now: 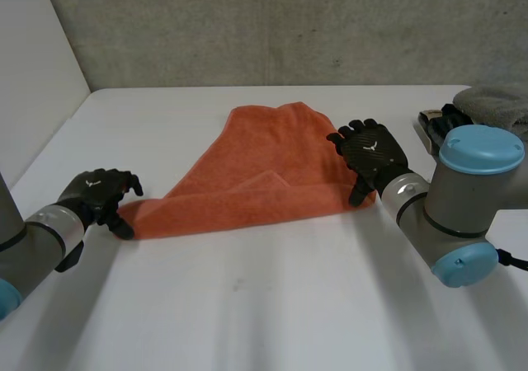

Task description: Fold the laundry.

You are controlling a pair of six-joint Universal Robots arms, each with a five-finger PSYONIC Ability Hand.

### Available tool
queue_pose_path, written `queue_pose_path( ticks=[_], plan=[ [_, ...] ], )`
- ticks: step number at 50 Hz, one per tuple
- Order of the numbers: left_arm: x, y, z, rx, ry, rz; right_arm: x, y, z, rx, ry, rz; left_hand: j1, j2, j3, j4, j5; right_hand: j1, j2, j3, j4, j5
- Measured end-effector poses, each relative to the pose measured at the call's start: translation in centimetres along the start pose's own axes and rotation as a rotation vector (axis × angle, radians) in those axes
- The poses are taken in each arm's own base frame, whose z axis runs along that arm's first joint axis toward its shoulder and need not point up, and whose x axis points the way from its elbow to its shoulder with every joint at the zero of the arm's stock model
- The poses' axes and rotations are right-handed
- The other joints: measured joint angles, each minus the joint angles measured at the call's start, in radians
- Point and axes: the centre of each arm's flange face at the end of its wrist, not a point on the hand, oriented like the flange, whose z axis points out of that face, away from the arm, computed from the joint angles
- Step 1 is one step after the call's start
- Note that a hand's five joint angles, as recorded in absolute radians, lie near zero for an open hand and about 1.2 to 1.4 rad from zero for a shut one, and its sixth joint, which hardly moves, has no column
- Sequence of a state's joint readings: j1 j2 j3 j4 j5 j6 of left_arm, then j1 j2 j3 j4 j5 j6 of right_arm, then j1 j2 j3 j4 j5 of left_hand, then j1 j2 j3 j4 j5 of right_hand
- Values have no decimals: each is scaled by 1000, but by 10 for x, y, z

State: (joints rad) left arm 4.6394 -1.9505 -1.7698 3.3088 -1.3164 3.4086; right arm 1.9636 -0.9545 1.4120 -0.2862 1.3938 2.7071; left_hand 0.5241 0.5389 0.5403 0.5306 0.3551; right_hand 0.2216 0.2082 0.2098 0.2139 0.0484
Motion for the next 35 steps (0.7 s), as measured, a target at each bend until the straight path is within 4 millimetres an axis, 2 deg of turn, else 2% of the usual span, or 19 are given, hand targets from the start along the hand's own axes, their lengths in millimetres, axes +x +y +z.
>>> queue_pose_path(
  ticks=[9,10,19,25,27,28,29,30,31,35],
  plan=[
    [2,5,6,-50,-22,31,-2,-1,0,3,-7,12,-31,-53,-51,-57,-61,0,0,0,0,0],
    [4,5,9,-52,-22,46,-2,-1,0,3,-8,10,-49,-67,-71,-111,-100,0,0,0,0,0],
    [12,6,30,-46,-26,167,-3,0,0,1,-11,5,-53,-78,-78,-111,-99,0,0,0,0,0],
    [17,6,44,-34,-46,246,-3,0,-1,-1,-11,5,-16,-32,-32,-20,-16,0,0,0,0,0],
    [20,5,48,-26,-51,271,-2,0,-1,-2,-10,5,65,46,47,53,54,0,0,0,0,0],
    [21,5,50,-24,-52,280,-2,1,-1,-3,-9,5,196,147,148,165,163,0,0,0,0,0],
    [22,4,51,-22,-53,288,-2,1,-1,-3,-9,5,196,147,148,165,163,0,0,0,0,0],
    [24,3,52,-16,-54,305,-2,1,-1,-3,-8,4,523,464,460,458,449,0,0,0,0,0],
    [26,2,53,-11,-54,316,-1,1,-1,-3,-7,4,637,581,564,580,571,0,0,0,0,0],
    [32,-8,50,19,-61,350,1,0,0,1,-2,3,648,654,644,663,617,0,0,0,0,0]
  ],
)
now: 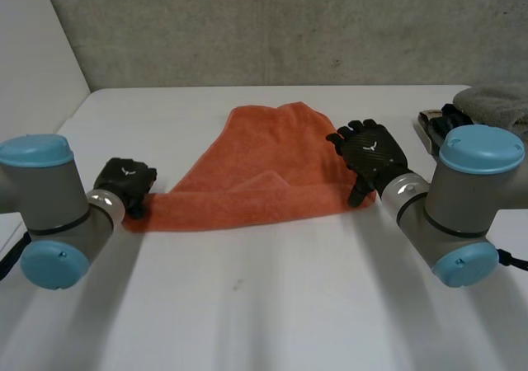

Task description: Fold the laundry.

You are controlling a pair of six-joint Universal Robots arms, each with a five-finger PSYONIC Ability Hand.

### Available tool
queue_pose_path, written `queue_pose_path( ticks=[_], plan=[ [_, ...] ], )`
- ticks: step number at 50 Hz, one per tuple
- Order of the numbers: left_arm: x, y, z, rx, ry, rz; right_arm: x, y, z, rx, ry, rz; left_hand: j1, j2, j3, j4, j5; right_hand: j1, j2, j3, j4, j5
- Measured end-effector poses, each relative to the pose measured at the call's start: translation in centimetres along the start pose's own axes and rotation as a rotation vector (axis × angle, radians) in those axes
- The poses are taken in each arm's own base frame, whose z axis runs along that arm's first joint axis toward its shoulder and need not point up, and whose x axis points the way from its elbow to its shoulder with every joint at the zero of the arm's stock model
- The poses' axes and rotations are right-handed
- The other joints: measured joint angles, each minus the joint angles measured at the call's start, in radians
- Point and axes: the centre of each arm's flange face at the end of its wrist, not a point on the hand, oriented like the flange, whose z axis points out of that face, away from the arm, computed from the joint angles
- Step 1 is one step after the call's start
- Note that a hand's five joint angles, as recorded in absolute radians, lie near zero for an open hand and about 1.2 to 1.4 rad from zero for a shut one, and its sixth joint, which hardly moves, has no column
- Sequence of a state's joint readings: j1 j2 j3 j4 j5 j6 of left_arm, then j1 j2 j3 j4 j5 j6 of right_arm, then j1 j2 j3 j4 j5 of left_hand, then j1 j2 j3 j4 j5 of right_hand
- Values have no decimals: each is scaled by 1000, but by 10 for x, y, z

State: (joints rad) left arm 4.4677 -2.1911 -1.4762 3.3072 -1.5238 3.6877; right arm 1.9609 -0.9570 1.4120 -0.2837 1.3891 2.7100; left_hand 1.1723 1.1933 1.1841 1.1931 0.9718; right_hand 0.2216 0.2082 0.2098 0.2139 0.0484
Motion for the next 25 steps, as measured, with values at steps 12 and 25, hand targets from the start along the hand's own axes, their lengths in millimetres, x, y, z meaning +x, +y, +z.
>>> queue_pose_path(
  ticks=[12,25],
  plan=[
    [-27,-89,-59,238,-89,-37,18,-19,15,77,-11,27,0,0,0,0,0,0,0,0,0,0],
    [-71,-202,-174,651,-170,-91,8,-29,45,-11,-301,182,0,1,3,1,0,0,0,0,0,0]
  ],
)
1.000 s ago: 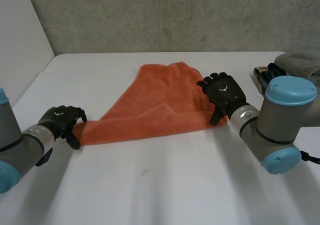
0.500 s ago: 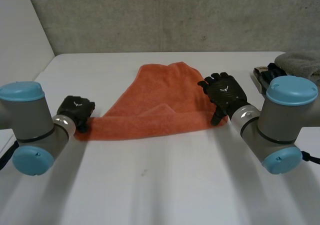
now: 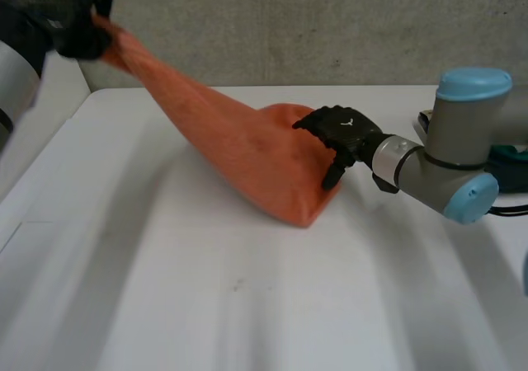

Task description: Fold the laundry.

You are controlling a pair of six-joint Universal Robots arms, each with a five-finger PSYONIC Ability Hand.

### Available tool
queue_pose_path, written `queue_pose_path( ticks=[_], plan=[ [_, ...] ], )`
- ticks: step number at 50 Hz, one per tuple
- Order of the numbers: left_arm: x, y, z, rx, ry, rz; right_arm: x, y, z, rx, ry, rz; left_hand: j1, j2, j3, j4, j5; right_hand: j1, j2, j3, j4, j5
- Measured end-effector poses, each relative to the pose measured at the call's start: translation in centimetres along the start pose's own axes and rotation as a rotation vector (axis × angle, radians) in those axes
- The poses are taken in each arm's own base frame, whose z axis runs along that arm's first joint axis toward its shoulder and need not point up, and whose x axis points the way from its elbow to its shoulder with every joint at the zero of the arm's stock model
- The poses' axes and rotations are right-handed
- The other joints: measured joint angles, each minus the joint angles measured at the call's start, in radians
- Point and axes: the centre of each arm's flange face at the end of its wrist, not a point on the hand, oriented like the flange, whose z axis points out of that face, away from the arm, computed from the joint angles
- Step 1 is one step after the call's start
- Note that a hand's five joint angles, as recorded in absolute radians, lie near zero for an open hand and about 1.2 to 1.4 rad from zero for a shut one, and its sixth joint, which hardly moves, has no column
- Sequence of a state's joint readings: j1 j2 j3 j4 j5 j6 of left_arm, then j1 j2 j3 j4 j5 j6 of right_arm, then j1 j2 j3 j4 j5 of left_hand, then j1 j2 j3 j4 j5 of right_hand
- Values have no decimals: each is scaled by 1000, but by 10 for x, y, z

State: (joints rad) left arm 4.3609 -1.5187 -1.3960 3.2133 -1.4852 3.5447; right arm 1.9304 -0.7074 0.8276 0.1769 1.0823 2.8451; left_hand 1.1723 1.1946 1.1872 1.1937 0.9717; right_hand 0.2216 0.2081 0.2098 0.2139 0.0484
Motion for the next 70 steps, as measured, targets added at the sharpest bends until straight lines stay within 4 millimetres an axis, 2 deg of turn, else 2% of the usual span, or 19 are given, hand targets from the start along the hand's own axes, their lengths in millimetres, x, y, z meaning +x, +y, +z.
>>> queue_pose_path(
  ticks=[5,13,19,23,27,31,38,40,41,42,44,49,53,55,59,62,64,67,70],
  plan=[
    [-8,-23,1,58,-7,-9,-14,12,6,-98,-72,122,0,0,0,0,0,0,0,0,0,0],
    [-3,-27,9,61,9,-56,-57,35,18,-149,-132,216,0,0,0,0,0,0,0,0,0,0],
    [-2,-27,12,51,6,-106,-44,15,29,0,34,193,0,0,0,0,0,0,0,0,0,0],
    [-5,-42,4,71,15,-142,-21,-16,33,164,144,143,0,0,0,0,0,0,0,0,0,0],
    [-7,-57,-7,100,41,-167,-16,-34,37,254,114,102,0,0,0,0,0,0,0,0,0,0],
    [-6,-69,-17,122,77,-200,-32,-39,46,293,-5,75,0,0,0,0,0,0,0,0,0,0],
    [-1,-74,-26,126,116,-260,-80,-29,65,300,-185,79,0,0,0,0,0,18,20,21,20,19],
    [0,-73,-26,123,119,-270,-89,-26,69,303,-198,82,0,0,0,0,0,335,339,313,307,312],
    [0,-71,-26,117,119,-278,-95,-24,74,316,-190,80,0,0,0,1,0,661,663,624,615,614],
    [-1,-70,-26,113,116,-281,-95,-25,76,326,-174,76,0,0,0,1,0,813,820,782,773,763],
    [-3,-65,-24,100,106,-281,-83,-31,81,375,-74,60,0,0,0,1,0,917,952,936,932,898],
    [-21,-36,-8,41,37,-258,-7,-77,69,536,349,-12,0,0,0,1,0,917,970,974,977,908],
    [-34,-2,14,-10,0,-249,20,-111,40,536,464,-69,0,1,1,1,0,917,970,974,977,908],
    [-36,13,24,-29,-6,-251,22,-119,28,514,467,-85,0,2,2,1,0,917,970,974,977,908],
    [-31,52,49,-76,-6,-266,10,-136,-10,426,434,-134,0,3,2,4,0,917,970,974,978,908],
    [-18,89,69,-124,-2,-279,-8,-136,-42,344,413,-178,0,4,3,4,0,917,970,978,978,908],
    [-12,102,75,-142,-2,-283,-17,-132,-53,310,409,-194,0,4,3,4,0,917,970,978,978,908],
    [9,149,88,-233,8,-288,-56,-93,-70,182,367,-215,0,4,3,4,0,917,970,978,978,928],
    [24,178,89,-307,30,-284,-81,-62,-72,110,323,-218,0,4,3,4,0,917,970,978,978,928]
  ],
)
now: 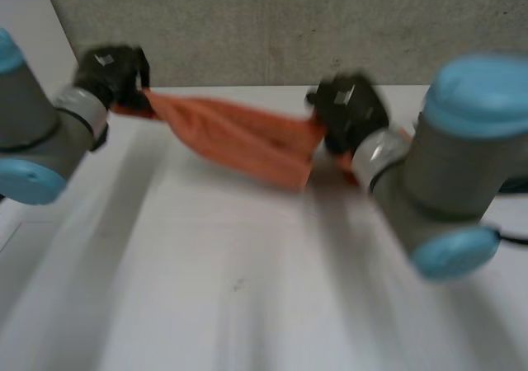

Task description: Fold the laundry.

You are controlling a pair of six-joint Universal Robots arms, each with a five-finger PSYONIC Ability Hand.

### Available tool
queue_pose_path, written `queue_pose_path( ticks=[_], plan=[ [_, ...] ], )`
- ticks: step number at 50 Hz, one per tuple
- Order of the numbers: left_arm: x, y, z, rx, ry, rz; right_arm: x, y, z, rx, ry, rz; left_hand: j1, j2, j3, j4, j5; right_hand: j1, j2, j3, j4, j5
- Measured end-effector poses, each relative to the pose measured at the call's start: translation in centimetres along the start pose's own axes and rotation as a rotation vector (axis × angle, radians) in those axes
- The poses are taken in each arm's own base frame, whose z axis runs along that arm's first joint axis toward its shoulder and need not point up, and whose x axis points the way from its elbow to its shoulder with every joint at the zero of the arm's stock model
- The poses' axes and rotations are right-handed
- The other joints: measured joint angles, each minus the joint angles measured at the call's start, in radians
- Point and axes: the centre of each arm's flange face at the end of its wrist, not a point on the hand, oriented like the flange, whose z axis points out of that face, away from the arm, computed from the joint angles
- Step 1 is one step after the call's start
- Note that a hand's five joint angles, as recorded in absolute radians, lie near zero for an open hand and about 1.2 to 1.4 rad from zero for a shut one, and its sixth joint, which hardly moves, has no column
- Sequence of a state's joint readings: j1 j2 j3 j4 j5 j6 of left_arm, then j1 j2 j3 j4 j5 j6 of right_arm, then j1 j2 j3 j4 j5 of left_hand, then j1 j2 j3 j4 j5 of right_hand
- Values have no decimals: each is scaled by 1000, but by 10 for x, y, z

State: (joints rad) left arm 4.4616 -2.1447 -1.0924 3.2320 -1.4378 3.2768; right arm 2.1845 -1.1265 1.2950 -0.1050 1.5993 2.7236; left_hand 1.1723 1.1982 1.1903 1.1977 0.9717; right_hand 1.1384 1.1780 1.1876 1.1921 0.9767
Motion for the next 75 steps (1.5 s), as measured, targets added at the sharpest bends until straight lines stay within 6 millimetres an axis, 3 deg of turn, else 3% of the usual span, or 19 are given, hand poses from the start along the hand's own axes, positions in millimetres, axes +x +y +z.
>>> queue_pose_path(
  ticks=[5,8,10,13,17,23,24,27,31,36,43,44,49,56,62,68,72,73,75],
  plan=[
    [17,52,3,-168,38,46,-51,56,-11,-120,-84,2,-16,-40,-30,-36,-11,0,0,0,0,0],
    [24,66,-2,-230,53,78,-61,72,-9,-159,-91,21,-146,-170,-151,-158,-106,-6,-26,-32,-34,-14],
    [26,72,-7,-265,58,103,-62,79,-6,-178,-87,45,-352,-354,-331,-340,-286,-161,-212,-216,-217,-180],
    [28,74,-16,-304,55,141,-57,79,-2,-194,-81,90,-543,-547,-536,-551,-496,-631,-690,-687,-688,-648],
    [25,63,-27,-307,37,166,-41,64,0,-192,-80,121,-703,-715,-708,-728,-680,-912,-957,-965,-963,-928],
    [18,25,-47,-246,7,180,0,32,0,-159,-78,101,-841,-870,-860,-875,-833,-914,-970,-979,-977,-928],
    [16,9,-54,-217,0,180,13,24,0,-153,-83,66,-890,-915,-911,-922,-879,-914,-970,-979,-977,-928],
    [15,-13,-66,-182,-5,177,34,14,1,-151,-99,-16,-899,-930,-923,-939,-893,-914,-970,-979,-977,-928],
    [14,-36,-79,-173,7,158,61,13,6,-176,-130,-180,-899,-940,-923,-946,-893,-914,-970,-979,-977,-928],
    [15,-37,-77,-216,22,124,75,27,15,-229,-156,-314,-899,-940,-923,-946,-893,-914,-970,-979,-977,-928],
    [19,-14,-54,-283,36,85,74,57,27,-297,-192,-344,-899,-940,-923,-946,-893,-914,-967,-977,-977,-928],
    [22,-4,-45,-309,46,78,72,70,31,-323,-206,-329,-899,-940,-923,-946,-893,-914,-967,-977,-977,-928],
    [34,26,-30,-403,88,75,64,98,38,-380,-235,-280,-899,-939,-923,-943,-889,-913,-967,-977,-976,-927],
    [56,66,-24,-522,162,126,58,126,48,-402,-230,-246,-899,-939,-923,-943,-889,-858,-883,-891,-899,-849],
    [72,83,-24,-533,214,200,58,136,57,-382,-204,-234,-896,-937,-920,-942,-888,-646,-696,-697,-705,-664],
    [92,96,-20,-483,260,281,61,138,68,-328,-158,-218,-642,-695,-686,-690,-637,-24,-40,-67,-70,-35],
    [103,102,-17,-452,278,326,62,136,73,-292,-133,-214,-283,-357,-351,-356,-311,-16,0,-6,-2,10],
    [106,103,-15,-439,282,346,63,135,75,-275,-122,-214,-86,-124,-139,-138,-103,-16,0,-5,-1,10],
    [109,102,-10,-412,273,379,64,133,79,-249,-105,-216,-62,-18,-29,-17,-31,-16,0,-5,-1,10]
  ],
)
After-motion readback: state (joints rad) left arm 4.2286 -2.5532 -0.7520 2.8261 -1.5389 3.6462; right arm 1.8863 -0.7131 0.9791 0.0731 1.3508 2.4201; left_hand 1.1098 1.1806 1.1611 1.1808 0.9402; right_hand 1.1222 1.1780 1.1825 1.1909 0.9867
